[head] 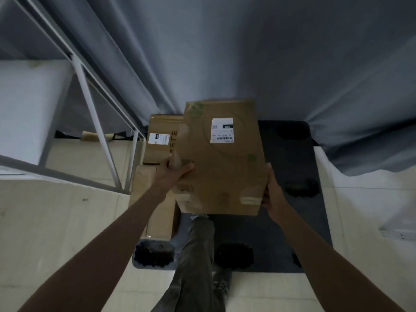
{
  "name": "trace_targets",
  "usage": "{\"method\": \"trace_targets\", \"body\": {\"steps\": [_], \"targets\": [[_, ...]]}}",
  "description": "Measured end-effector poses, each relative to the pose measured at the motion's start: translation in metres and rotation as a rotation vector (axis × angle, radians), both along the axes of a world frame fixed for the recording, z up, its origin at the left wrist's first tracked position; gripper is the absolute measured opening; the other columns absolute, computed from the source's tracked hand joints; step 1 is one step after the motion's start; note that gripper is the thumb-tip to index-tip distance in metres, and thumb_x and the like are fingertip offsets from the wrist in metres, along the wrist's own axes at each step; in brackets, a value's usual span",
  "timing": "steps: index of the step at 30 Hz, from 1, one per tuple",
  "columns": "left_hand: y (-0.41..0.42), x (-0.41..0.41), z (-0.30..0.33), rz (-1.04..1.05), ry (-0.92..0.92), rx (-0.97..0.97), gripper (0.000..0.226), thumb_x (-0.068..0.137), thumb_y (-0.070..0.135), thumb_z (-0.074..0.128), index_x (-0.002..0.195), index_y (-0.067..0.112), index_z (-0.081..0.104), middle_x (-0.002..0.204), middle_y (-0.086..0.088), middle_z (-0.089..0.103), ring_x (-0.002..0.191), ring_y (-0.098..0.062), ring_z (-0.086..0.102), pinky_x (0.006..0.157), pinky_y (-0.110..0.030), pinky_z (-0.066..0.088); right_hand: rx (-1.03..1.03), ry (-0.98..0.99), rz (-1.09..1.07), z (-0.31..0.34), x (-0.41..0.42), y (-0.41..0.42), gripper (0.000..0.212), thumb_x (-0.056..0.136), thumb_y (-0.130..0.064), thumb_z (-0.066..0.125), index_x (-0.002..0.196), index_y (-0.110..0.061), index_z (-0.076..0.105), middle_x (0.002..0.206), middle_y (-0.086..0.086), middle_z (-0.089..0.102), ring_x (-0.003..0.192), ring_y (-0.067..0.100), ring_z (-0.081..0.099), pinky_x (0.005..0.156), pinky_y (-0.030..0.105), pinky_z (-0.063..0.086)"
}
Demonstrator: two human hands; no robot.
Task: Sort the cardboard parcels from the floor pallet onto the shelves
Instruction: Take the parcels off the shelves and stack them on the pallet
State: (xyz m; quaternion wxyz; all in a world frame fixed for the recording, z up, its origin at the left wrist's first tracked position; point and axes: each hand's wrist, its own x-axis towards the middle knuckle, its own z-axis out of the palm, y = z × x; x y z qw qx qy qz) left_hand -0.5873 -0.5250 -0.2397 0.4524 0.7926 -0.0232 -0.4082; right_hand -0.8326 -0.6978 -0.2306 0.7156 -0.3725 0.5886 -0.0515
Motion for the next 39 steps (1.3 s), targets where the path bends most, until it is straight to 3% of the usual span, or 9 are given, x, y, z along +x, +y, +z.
{"method": "trace_targets", "body": {"steps": [3,7,12,20,24,29,32,35,39], "targets": [[-0.017,0.019,-0.040,-0.026,0.069,0.022,0.084,0.062,0.055,0.091,0.132,0.026,0.052,0.117,0.009,0.064,0.100,-0.010,0.064,0.074,-0.024,0.054,0.032,-0.069,-0.056,-0.031,0.024,-0.019,0.066,0.086,-0.075,0.049,0.134,-0.032,0.062,0.122,-0.003,0.072,0.107,0.017,0.071,0.073,0.030,0.060],[-0.040,0.045,-0.089,-0.061,0.104,0.083,0.090,0.065,0.054,0.089,0.139,0.019,0.051,0.124,0.004,0.063,0.101,-0.011,0.063,0.072,-0.023,0.050,0.060,-0.038,-0.074,-0.075,0.054,-0.049,0.049,0.087,-0.069,0.058,0.121,-0.035,0.069,0.113,-0.004,0.076,0.097,0.014,0.075,0.066,0.027,0.061],[-0.081,0.083,-0.141,-0.123,0.154,0.105,0.093,0.068,0.052,0.088,0.144,0.019,0.045,0.124,0.006,0.058,0.109,-0.017,0.059,0.078,-0.024,0.046,0.040,0.170,-0.002,-0.140,0.089,-0.092,0.044,0.085,-0.065,0.063,0.115,-0.033,0.068,0.111,0.000,0.074,0.103,0.023,0.071,0.085,0.039,0.058],[-0.138,0.122,-0.233,-0.223,0.126,0.146,0.090,0.070,0.044,0.090,0.143,0.018,0.044,0.132,0.003,0.057,0.115,-0.016,0.055,0.092,-0.029,0.047,-0.037,0.253,-0.050,-0.237,0.135,-0.153,0.027,0.097,-0.029,0.052,0.119,-0.028,0.067,0.106,-0.001,0.069,0.082,0.013,0.070,0.055,0.022,0.053],[-0.151,0.131,-0.272,-0.237,0.104,0.162,0.089,0.073,0.031,0.090,0.146,0.014,0.041,0.134,0.000,0.056,0.121,-0.020,0.056,0.095,-0.029,0.049,-0.053,0.253,0.047,-0.277,0.148,-0.168,0.046,0.098,-0.016,0.046,0.141,-0.030,0.057,0.123,0.001,0.068,0.099,0.017,0.066,0.069,0.029,0.050],[-0.156,0.143,-0.305,-0.249,0.092,0.169,0.079,0.078,0.018,0.086,0.143,0.013,0.041,0.124,0.001,0.057,0.106,-0.013,0.057,0.069,-0.010,0.045,-0.014,0.253,0.035,-0.318,0.165,-0.177,0.059,0.100,-0.001,0.040,0.148,-0.034,0.048,0.131,-0.006,0.063,0.112,0.018,0.063,0.080,0.029,0.053],[-0.156,0.148,-0.325,-0.269,0.099,0.202,0.080,0.079,0.011,0.084,0.145,0.011,0.039,0.135,-0.006,0.056,0.113,-0.019,0.056,0.082,-0.023,0.048,-0.020,0.250,0.047,-0.338,0.176,-0.178,0.067,0.097,0.007,0.037,0.150,-0.033,0.046,0.119,-0.014,0.065,0.109,0.015,0.066,0.085,0.034,0.058],[-0.154,0.151,-0.339,-0.299,0.150,0.243,0.088,0.079,0.010,0.084,0.152,0.013,0.034,0.146,-0.007,0.052,0.128,-0.027,0.053,0.101,-0.037,0.045,-0.042,0.268,0.113,-0.349,0.186,-0.174,0.075,0.090,0.013,0.037,0.152,-0.029,0.044,0.134,0.001,0.063,0.118,0.023,0.062,0.104,0.045,0.052],[-0.147,0.145,-0.338,-0.311,0.181,0.242,0.087,0.083,0.013,0.081,0.156,0.021,0.033,0.150,-0.002,0.049,0.135,-0.024,0.049,0.104,-0.034,0.041,-0.022,0.255,0.241,-0.340,0.193,-0.163,0.050,0.097,-0.016,0.052,0.144,-0.034,0.049,0.130,0.001,0.064,0.113,0.022,0.062,0.103,0.042,0.051]]}}
